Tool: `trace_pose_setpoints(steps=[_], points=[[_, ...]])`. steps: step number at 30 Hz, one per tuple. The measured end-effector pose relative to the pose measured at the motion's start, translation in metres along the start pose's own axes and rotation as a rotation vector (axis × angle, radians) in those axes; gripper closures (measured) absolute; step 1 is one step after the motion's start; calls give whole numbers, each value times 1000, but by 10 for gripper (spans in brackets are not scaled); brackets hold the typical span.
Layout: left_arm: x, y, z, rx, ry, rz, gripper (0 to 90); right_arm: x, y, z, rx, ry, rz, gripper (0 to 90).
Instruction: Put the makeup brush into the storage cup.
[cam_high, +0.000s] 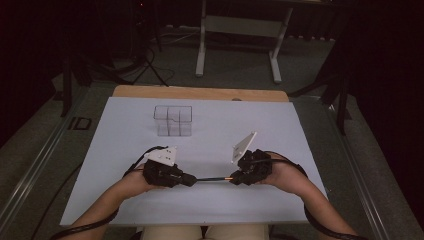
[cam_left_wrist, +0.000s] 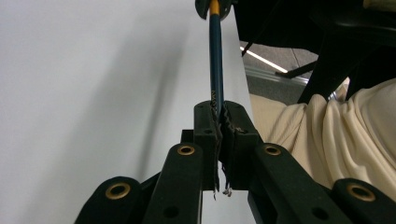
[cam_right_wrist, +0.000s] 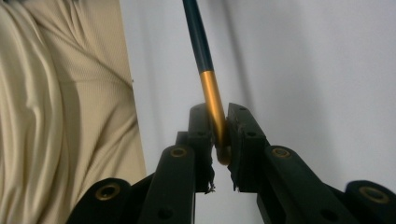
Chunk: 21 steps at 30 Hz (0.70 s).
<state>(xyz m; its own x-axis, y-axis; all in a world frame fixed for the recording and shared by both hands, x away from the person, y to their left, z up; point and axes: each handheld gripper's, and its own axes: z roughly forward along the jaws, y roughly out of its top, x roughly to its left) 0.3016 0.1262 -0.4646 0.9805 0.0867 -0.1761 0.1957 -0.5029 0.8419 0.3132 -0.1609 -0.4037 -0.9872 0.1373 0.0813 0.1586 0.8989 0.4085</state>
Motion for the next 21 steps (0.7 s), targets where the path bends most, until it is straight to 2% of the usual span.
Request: trace_pose_setpoints(steps=[5, 9, 12, 15, 16, 17, 21], points=[[1, 1, 5, 17, -15, 0, 862, 0, -1, 0, 24, 16, -15, 820], [3, 2, 7, 29, 10, -6, 827, 2, -2, 1, 44, 58, -24, 839], [4, 3, 7, 27, 19, -10, 798, 3, -2, 1, 33, 61, -30, 845], [4, 5, 7, 26, 21, -9, 702, 2, -3, 0, 24, 64, -23, 846], [3, 7, 7, 29, 34, -8, 702, 2, -3, 0, 24, 64, -23, 846], [3, 9, 7, 31, 47, -7, 625, 1, -3, 1, 34, 72, -21, 846], [3, 16, 6, 34, 44, 0, 604, 2, -2, 2, 26, 84, -21, 846]])
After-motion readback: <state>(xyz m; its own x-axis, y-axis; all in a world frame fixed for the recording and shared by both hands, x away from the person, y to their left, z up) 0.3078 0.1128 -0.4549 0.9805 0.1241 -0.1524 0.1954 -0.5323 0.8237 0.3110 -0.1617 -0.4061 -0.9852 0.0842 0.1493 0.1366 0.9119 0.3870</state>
